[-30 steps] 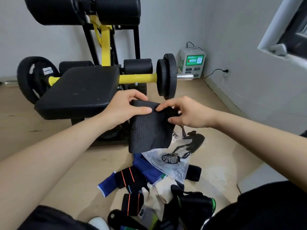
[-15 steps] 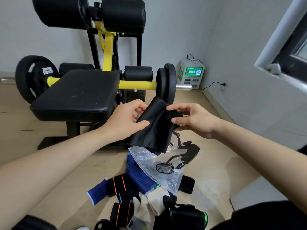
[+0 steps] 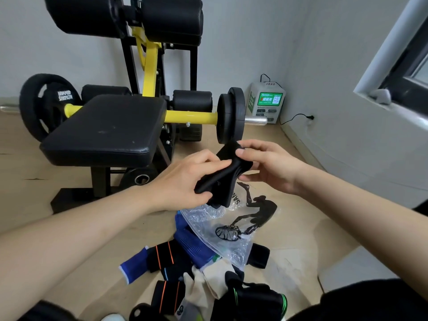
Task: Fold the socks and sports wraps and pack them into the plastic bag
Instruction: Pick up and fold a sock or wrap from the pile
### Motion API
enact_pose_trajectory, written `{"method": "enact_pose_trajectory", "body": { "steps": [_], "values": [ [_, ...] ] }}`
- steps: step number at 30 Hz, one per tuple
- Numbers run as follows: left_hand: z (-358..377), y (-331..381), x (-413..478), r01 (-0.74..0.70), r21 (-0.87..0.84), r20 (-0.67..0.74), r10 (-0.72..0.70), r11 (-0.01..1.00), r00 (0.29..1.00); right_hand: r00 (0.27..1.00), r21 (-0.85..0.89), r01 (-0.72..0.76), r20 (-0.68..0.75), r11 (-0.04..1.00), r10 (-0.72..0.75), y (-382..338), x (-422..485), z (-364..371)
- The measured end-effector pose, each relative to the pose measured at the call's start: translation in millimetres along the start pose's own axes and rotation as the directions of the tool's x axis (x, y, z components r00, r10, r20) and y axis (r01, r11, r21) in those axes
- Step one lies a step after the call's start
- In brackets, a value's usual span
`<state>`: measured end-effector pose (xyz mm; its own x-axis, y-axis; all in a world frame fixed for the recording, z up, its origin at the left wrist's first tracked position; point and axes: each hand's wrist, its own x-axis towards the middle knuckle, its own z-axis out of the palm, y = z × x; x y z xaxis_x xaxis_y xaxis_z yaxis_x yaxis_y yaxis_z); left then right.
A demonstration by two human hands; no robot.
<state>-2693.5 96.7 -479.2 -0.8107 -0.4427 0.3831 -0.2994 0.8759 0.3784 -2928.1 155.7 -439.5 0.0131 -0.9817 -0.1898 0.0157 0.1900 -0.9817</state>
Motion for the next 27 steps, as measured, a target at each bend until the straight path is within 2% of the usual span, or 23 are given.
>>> {"method": "enact_pose_trajectory", "body": {
  "steps": [2,3,5,7,10,13,18,21,24,27],
  "values": [
    [2.2,2.0,0.3,0.104,-0.253,-0.023,-0.113,0.962,0.993,1.000,-0.025,0.012,0.014,1.000,-0.012,1.2,0.1,-2.1],
    [2.2,2.9,1.1,0.126,-0.312,-0.060,-0.152,0.942,0.987,0.999,-0.042,0.020,0.034,0.999,-0.019,1.3,-0.2,-3.7],
    [0.7,3.3,3.3,0.143,-0.353,-0.137,-0.202,0.925,0.970,0.996,-0.071,0.031,0.085,0.997,-0.025,0.8,-2.4,-6.6],
    [-1.7,3.0,5.2,0.177,-0.395,-0.148,-0.252,0.902,0.956,0.988,-0.056,0.029,0.150,0.998,-0.021,0.2,-4.2,-8.8],
    [-3.1,4.6,6.2,0.222,-0.517,0.007,-0.255,0.827,0.967,0.968,0.013,0.027,0.250,1.000,-0.029,-0.6,-4.9,-11.3],
    [-3.7,7.5,5.2,0.223,-0.603,0.118,-0.190,0.766,0.975,0.971,0.053,0.061,0.230,0.997,-0.072,1.9,-1.0,-12.9],
    [-2.1,3.5,3.2,0.216,-0.546,0.163,-0.151,0.810,0.975,0.990,0.082,0.096,0.093,0.992,-0.104,12.7,3.0,-11.6],
    [-0.9,-5.2,0.4,0.276,-0.500,0.197,-0.203,0.821,0.959,0.995,0.065,0.088,0.031,0.994,-0.091,23.4,6.1,-6.4],
    [2.1,-22.7,-6.5,0.363,-0.323,0.201,-0.312,0.874,0.929,0.994,-0.188,0.086,-0.046,0.978,-0.096,44.2,15.6,-5.8],
    [10.5,-45.8,-18.0,0.478,-0.119,0.199,-0.450,0.871,0.870,0.996,-0.543,0.064,-0.012,0.837,-0.084,78.0,31.7,-6.7]
  ]
}}
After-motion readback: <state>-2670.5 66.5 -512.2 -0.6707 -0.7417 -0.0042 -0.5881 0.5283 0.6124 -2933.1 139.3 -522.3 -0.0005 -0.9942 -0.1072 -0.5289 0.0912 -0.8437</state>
